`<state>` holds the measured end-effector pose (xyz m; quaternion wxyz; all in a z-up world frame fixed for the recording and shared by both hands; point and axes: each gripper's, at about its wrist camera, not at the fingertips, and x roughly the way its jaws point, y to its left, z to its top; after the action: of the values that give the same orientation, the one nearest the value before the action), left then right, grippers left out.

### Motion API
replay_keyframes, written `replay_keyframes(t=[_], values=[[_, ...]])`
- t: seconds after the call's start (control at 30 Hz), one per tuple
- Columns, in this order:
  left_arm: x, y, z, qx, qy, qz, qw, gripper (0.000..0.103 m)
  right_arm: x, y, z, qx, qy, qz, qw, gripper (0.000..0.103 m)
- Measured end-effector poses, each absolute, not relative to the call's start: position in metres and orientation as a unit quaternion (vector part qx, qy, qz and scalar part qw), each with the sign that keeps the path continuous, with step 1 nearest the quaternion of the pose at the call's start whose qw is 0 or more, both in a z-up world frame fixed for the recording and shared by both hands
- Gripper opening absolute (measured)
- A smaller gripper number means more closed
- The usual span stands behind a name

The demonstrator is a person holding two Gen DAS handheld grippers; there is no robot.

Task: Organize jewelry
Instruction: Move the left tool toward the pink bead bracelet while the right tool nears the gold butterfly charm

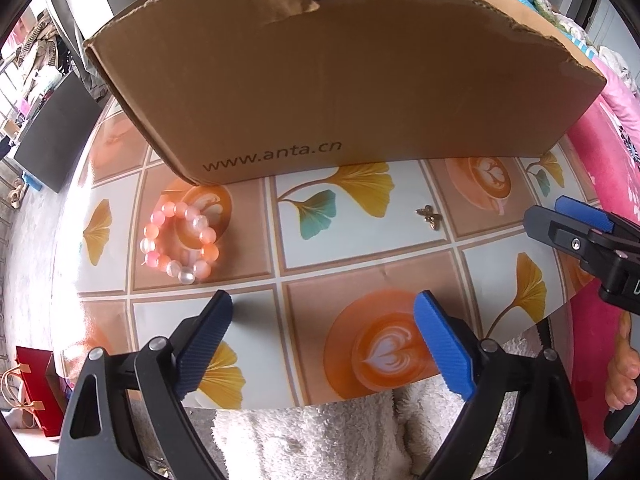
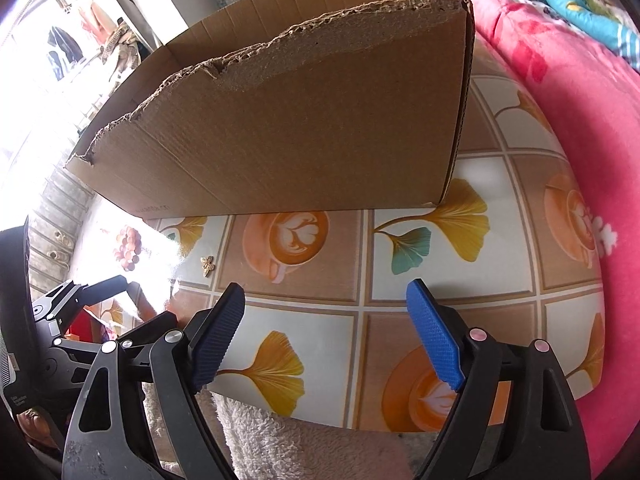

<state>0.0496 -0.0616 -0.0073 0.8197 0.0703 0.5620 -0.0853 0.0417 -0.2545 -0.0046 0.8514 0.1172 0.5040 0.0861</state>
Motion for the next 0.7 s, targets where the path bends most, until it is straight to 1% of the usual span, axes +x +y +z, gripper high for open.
replay_keyframes(t=[0.47, 0.7], values=[[0.049, -0.055, -0.003, 0.071, 0.558, -0.080, 0.823, 0.090, 0.041, -0.247, -0.006, 0.108, 0.503, 0.090, 0.853, 0.081], [0.044, -0.037, 0.017, 0.047, 0.519, -0.094, 0.848, 0.090, 0.038, -0.242, -0.010, 0.095, 0.498, 0.092, 0.857, 0.082]])
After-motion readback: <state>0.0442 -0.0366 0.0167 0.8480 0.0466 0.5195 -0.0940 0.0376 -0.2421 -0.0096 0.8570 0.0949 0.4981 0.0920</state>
